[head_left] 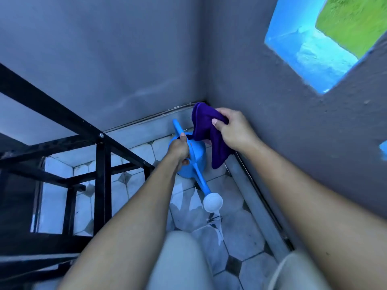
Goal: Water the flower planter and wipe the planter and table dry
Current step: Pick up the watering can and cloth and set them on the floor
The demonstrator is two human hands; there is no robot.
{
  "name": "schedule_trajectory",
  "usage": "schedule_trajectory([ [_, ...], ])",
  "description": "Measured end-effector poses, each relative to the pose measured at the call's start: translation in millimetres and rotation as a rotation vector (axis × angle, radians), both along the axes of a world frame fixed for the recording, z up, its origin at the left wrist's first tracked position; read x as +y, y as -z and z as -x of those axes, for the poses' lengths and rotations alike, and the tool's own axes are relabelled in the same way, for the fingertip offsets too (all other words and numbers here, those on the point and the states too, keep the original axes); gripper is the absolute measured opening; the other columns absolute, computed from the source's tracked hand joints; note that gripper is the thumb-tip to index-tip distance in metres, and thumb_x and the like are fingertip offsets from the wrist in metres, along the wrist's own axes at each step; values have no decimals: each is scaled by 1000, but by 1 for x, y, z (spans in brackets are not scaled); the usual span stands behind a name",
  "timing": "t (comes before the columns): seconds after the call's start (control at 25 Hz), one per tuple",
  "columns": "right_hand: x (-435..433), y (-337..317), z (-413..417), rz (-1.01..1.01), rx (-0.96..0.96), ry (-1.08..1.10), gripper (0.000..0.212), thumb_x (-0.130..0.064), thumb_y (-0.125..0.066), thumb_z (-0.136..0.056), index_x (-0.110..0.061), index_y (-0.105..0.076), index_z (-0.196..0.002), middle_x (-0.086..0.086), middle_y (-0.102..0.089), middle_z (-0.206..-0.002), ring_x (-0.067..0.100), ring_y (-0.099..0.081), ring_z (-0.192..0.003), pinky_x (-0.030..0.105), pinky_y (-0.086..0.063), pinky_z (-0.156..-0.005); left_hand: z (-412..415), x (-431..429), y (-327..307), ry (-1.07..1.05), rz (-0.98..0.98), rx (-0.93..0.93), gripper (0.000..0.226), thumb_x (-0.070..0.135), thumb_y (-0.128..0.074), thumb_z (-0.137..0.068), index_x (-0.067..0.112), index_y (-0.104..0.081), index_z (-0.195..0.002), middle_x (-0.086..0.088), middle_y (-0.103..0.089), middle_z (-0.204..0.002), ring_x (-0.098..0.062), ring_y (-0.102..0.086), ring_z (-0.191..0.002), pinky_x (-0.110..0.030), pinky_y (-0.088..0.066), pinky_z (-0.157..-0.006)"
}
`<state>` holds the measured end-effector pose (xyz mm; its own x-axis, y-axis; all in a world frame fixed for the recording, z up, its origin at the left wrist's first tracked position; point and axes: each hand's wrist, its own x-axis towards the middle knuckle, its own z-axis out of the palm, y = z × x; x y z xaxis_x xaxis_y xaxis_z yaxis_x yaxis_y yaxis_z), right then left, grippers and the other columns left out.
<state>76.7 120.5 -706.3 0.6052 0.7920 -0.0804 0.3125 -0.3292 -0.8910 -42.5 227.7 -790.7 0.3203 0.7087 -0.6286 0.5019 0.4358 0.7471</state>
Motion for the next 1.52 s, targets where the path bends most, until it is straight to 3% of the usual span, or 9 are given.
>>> schedule_trajectory([
  [0.16,2,-2,0,-24,-43,-14,24,-5,-60,-98,-13,-72,-117,1,-74,-98,14,-65,-90,31,-52,-86,1,6,-4,64,-82,152,53,49,-30,-101,4,-57,-110,-8,-55,-74,-21,-48,-58,-25,-32,-46],
  [0.28,5,-14,1,-71,3,-69,27,-3,-58,-100,-13,-70,-122,1,-73,-98,-2,-68,-76,15,-53,-71,4,17,-37,-14,-459,302,70,63,-36,-93,2,-61,-118,-15,-64,-111,-29,-58,-92,-33,-43,-70],
  [0.4,14,-33,-3,-75,-90,-191,29,-6,-60,-99,-20,-70,-121,-1,-75,-104,7,-68,-90,26,-55,-84,11,18,-81,-56,-660,-113,72,72,-44,-85,24,-50,-137,-1,-56,-130,-14,-55,-118,-31,-43,-100],
  [0.56,36,-54,-14,58,-73,-456,30,-6,-60,-101,-15,-67,-129,5,-74,-117,12,-66,-100,27,-54,-95,27,7,-72,18,-258,-497,51,63,-59,-82,24,-66,-113,-4,-74,-107,-18,-74,-90,-34,-60,-67],
  [0.68,53,-42,-23,144,-103,-466,39,-10,-70,-95,-18,-65,-133,9,-72,-124,19,-67,-113,38,-51,-107,28,11,-57,-144,-332,-483,36,55,-66,-83,20,-73,-92,0,-76,-87,-14,-72,-80,-30,-56,-64],
  [0.84,69,-29,-20,-24,-186,-373,32,-18,-77,-88,-25,-70,-119,6,-75,-112,22,-70,-109,42,-54,-101,21,12,-54,-364,-505,-447,36,53,-63,-86,21,-67,-70,7,-67,-69,-8,-62,-65,-27,-53,-61],
  [1.16,47,54,5,113,-173,-334,43,-6,-71,-92,-14,-66,-133,7,-71,-131,20,-65,-123,31,-44,-113,34,12,5,-441,-235,-189,42,60,-62,-80,18,-69,-76,-2,-72,-79,-24,-69,-80,-34,-56,-71],
  [1.32,37,75,4,182,186,-168,76,-6,-73,-87,-18,-41,-154,6,-52,-150,21,-52,-136,26,-40,-108,32,11,10,-455,-107,-192,48,64,-56,-84,18,-68,-87,-4,-74,-93,-22,-70,-87,-36,-58,-78],
  [1.52,37,86,8,156,297,-142,18,-9,-78,-88,-11,-66,-101,8,-74,-102,24,-70,-96,45,-55,-99,34,12,0,-414,-39,-360,41,51,-72,-73,21,-70,-101,-5,-77,-98,-23,-73,-89,-37,-59,-74],
])
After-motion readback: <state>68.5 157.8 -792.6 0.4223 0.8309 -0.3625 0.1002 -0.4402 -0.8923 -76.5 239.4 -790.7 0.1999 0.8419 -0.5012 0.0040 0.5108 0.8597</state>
